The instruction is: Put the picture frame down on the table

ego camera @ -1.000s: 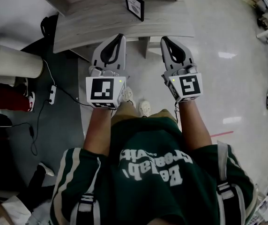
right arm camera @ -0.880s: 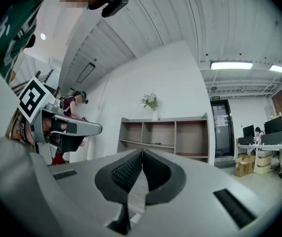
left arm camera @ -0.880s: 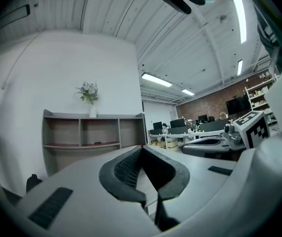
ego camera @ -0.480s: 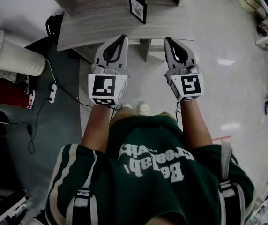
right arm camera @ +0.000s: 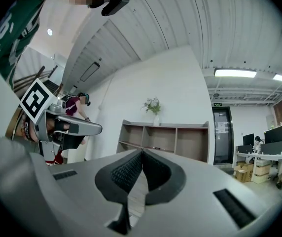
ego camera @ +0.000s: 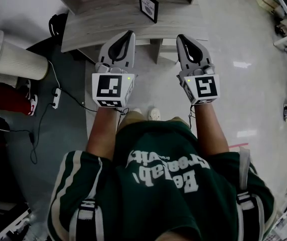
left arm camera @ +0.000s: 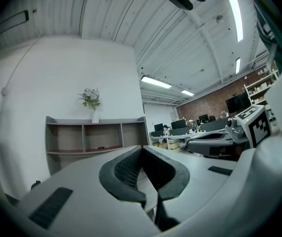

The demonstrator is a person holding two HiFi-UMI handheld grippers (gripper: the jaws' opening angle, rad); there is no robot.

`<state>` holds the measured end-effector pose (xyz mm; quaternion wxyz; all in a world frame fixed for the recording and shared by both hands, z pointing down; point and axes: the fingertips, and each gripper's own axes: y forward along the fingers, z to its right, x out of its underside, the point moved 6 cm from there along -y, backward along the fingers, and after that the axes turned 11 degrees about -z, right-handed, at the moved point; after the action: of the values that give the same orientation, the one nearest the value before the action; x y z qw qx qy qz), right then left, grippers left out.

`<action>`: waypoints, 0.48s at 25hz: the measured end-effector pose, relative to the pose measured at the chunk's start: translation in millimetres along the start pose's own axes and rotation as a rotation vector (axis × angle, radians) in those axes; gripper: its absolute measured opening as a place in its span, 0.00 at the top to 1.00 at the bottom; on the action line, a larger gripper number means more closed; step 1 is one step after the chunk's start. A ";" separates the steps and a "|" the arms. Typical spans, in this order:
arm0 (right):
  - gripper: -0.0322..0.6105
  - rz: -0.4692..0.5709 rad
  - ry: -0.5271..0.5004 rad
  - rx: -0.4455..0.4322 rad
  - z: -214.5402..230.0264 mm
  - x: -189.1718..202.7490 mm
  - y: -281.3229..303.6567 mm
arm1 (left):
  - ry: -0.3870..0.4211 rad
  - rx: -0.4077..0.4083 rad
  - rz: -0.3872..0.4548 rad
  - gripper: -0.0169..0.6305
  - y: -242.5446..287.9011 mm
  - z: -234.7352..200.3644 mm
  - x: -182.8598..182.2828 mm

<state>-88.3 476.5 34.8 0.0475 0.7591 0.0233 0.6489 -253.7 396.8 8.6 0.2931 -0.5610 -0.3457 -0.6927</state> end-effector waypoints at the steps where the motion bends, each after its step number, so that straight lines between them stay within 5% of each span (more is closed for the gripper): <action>1: 0.89 -0.002 -0.005 0.000 -0.4 -0.4 -0.1 | 0.002 0.000 -0.001 0.95 -0.1 -0.3 -0.3; 12: 0.89 -0.008 -0.011 0.002 -2.4 -2.9 -1.5 | 0.006 0.001 0.003 0.95 -2.4 -1.2 -4.5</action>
<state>-91.1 477.8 32.2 0.0494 0.7626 0.0269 0.6444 -255.4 397.3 3.6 0.2955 -0.5593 -0.3440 -0.6939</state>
